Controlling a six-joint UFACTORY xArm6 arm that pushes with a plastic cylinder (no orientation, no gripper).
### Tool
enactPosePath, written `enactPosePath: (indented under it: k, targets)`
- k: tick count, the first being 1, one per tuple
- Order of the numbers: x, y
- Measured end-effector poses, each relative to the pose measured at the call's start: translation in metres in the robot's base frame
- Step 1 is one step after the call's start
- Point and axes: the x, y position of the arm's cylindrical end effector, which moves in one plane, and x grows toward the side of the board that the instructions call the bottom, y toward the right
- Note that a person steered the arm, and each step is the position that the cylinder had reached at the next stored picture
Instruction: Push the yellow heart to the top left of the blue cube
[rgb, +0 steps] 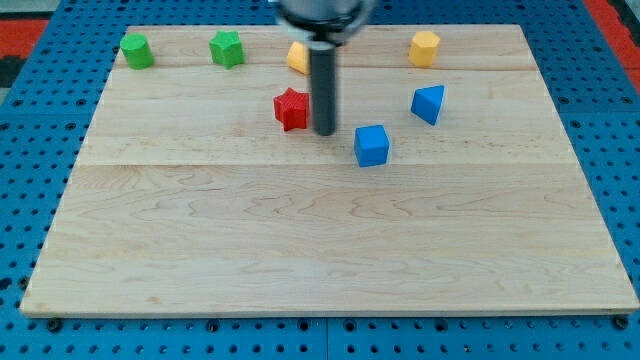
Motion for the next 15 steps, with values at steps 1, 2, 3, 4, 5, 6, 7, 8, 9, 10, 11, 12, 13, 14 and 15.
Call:
enactPosePath:
  k: [1, 2, 3, 4, 5, 6, 7, 8, 9, 10, 11, 12, 13, 14, 15]
  targets:
    - [-0.033, -0.028]
    - [-0.030, -0.121]
    - [-0.007, -0.227]
    - [-0.005, -0.230]
    - [-0.005, -0.162]
    - [-0.005, -0.156]
    - [-0.005, -0.156]
    - [-0.010, -0.127]
    - [-0.022, -0.061]
    - [-0.034, -0.016]
    - [-0.038, 0.025]
    - [-0.038, 0.042]
    - [-0.039, 0.045]
    - [-0.039, 0.045]
    - [-0.052, -0.007]
